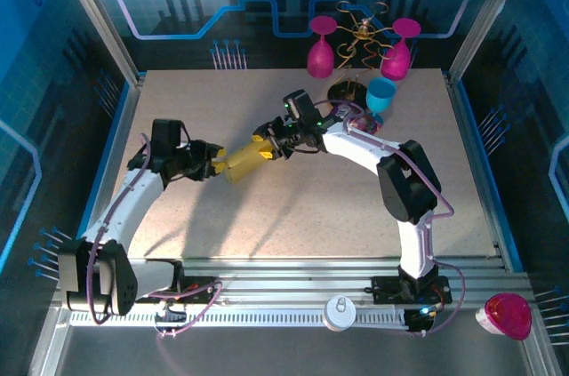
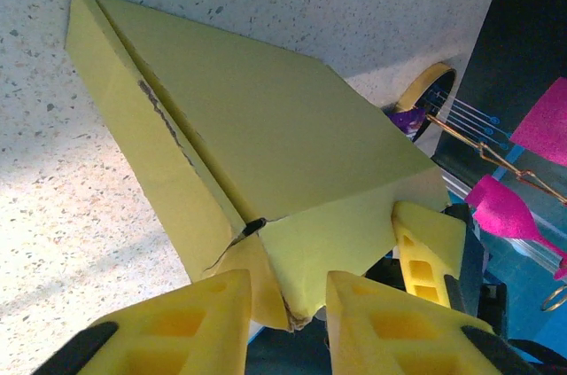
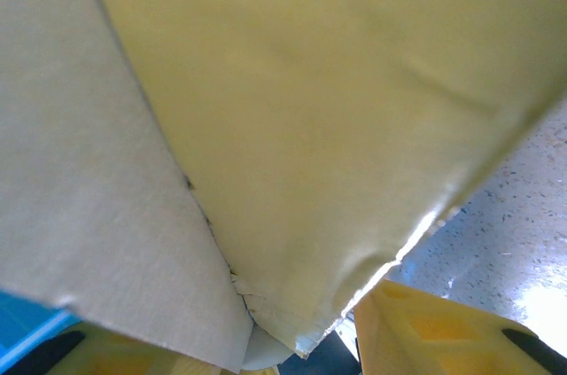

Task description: Fold the paper box

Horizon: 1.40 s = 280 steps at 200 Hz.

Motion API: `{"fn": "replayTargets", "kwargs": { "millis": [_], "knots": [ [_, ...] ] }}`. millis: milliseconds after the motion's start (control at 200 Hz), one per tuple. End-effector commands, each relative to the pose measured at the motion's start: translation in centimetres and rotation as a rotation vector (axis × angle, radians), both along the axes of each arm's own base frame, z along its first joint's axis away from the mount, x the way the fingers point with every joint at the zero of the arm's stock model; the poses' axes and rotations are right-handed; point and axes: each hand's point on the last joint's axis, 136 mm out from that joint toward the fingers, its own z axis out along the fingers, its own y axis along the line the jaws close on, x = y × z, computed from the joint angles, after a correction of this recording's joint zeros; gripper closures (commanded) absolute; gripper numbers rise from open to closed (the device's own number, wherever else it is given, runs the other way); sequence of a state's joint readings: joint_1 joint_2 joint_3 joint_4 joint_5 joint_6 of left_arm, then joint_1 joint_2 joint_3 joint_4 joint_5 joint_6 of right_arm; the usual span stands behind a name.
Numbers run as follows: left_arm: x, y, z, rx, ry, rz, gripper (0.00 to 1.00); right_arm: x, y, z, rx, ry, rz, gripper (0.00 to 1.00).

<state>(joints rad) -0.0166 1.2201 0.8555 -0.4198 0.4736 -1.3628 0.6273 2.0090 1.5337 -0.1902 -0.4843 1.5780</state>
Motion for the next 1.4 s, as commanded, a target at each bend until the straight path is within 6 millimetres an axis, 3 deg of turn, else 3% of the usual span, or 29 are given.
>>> {"fn": "replayTargets", "kwargs": {
  "millis": [0, 505, 770, 1071, 1256, 1396],
  "knots": [
    [0.1, -0.2, -0.2, -0.024, 0.004, -0.01, 0.73, 0.0, 0.3, -0.7, -0.004, 0.033, 0.004, 0.58],
    [-1.2, -0.6, -1.3, -0.038, 0.036, -0.043, 0.74, 0.3, 0.4, -0.7, -0.002, 0.033, 0.001, 0.59],
    [-0.7, -0.4, -1.6, -0.021, 0.036, -0.051, 0.81, 0.3, 0.5, -0.6, -0.001, 0.032, 0.002, 0.59],
    [-0.7, -0.1, -2.2, 0.006, 0.047, -0.081, 0.82, 0.6, 0.5, -0.7, -0.002, 0.034, 0.0, 0.59],
    [-1.2, 0.6, -2.7, 0.011, 0.063, -0.082, 0.75, 0.8, 0.7, -0.4, 0.0, 0.032, 0.001, 0.59],
    [-1.0, 1.4, -1.9, 0.029, 0.047, -0.085, 0.69, 0.9, 0.7, -0.3, -0.001, 0.029, 0.002, 0.59]
  ]
}}
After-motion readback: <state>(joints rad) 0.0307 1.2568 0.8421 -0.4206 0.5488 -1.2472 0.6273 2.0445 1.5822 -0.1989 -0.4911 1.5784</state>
